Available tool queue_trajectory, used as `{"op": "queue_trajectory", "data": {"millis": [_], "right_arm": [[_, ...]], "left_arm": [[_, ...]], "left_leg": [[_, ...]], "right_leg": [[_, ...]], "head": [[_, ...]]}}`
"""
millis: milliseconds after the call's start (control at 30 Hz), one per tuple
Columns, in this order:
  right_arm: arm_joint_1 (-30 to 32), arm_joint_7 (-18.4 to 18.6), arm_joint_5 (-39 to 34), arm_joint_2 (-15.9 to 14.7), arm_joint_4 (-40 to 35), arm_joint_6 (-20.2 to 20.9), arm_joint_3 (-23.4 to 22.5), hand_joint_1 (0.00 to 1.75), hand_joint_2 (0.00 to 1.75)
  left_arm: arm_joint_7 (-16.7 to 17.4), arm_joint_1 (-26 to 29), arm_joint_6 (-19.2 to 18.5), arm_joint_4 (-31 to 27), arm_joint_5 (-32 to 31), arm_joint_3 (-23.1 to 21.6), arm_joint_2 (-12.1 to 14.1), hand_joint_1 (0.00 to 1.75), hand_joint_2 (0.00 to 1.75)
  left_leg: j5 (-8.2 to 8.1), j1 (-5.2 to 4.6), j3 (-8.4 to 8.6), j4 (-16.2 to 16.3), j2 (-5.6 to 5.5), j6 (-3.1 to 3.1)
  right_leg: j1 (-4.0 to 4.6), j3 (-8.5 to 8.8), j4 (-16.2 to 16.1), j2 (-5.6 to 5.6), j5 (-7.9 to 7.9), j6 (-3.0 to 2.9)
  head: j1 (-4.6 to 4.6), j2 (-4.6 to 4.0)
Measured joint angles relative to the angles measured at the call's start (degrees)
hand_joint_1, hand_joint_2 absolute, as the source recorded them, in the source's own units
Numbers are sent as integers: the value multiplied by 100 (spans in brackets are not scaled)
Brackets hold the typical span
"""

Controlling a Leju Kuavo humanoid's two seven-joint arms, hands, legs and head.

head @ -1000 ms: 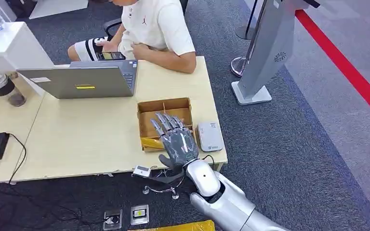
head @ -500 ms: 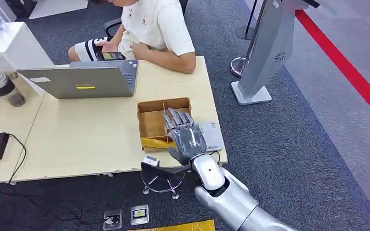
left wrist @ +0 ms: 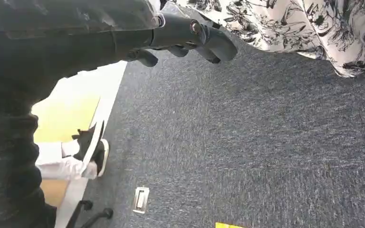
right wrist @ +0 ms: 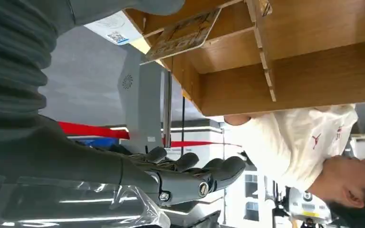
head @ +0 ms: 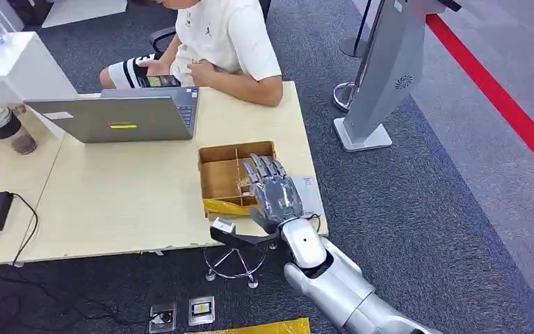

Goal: Pass the card to the sensor for recognition and then transmit it.

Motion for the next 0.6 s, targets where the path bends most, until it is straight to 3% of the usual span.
{"op": "queue_trajectory", "data": {"millis": [500,567,600], "right_arm": [[-215,138,289,232,573,50,2,31,175],[-233,138,293,251,634,50,2,54,175],[-243,138,293,258,658,50,2,49,175]], "left_arm": [[-26,0,-4,-2,-11,0,-2,0,175],[-28,0,-4,-2,-11,0,-2,0,175],[-28,0,-4,-2,-11,0,-2,0,175]], "left_leg": [[0,0,-1,0,0,0],[0,0,0,0,0,0],[0,0,0,0,0,0]], "right_leg": [[0,1,0,0,0,0],[0,0,0,0,0,0],[0,0,0,0,0,0]], "head": [[-2,0],[-2,0],[-2,0]]}}
